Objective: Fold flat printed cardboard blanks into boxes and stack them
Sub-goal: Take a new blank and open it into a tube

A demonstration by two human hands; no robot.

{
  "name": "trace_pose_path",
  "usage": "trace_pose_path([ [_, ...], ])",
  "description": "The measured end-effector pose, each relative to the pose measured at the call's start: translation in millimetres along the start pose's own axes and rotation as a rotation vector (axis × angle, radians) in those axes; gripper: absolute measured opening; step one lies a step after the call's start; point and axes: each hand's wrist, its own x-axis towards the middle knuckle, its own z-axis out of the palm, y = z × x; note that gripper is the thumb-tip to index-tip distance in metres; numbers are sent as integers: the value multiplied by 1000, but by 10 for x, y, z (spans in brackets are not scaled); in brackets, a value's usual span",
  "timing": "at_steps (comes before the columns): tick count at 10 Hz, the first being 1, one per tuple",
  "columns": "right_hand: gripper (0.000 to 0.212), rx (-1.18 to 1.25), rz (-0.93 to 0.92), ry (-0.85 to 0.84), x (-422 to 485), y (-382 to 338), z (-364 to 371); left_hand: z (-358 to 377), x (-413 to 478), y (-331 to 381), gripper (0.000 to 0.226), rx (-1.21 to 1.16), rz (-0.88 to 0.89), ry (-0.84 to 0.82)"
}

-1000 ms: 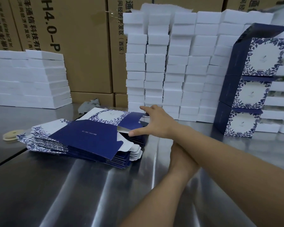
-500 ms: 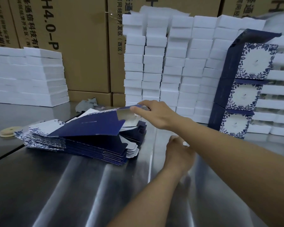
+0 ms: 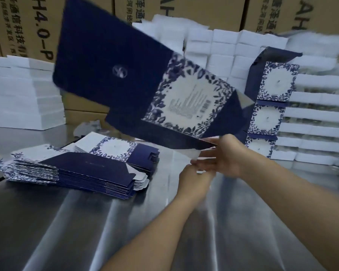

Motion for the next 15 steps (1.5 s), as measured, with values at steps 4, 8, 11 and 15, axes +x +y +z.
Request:
trace_pose_path([
  [4,60,286,304,-41,-498,586,-690,-76,-59,188,38,-317,-44,-422],
  [8,57,169,49,129,-311,823,-755,-352,-18,292,11,-355,-7,22],
  [11,105,-629,-576,238,-231,921,-933,-470,-31,244,24,-414,-119,-94],
  [15,80,-415,-722,226,-265,812,-898,-461,-137,415,83,-111,153,-36],
])
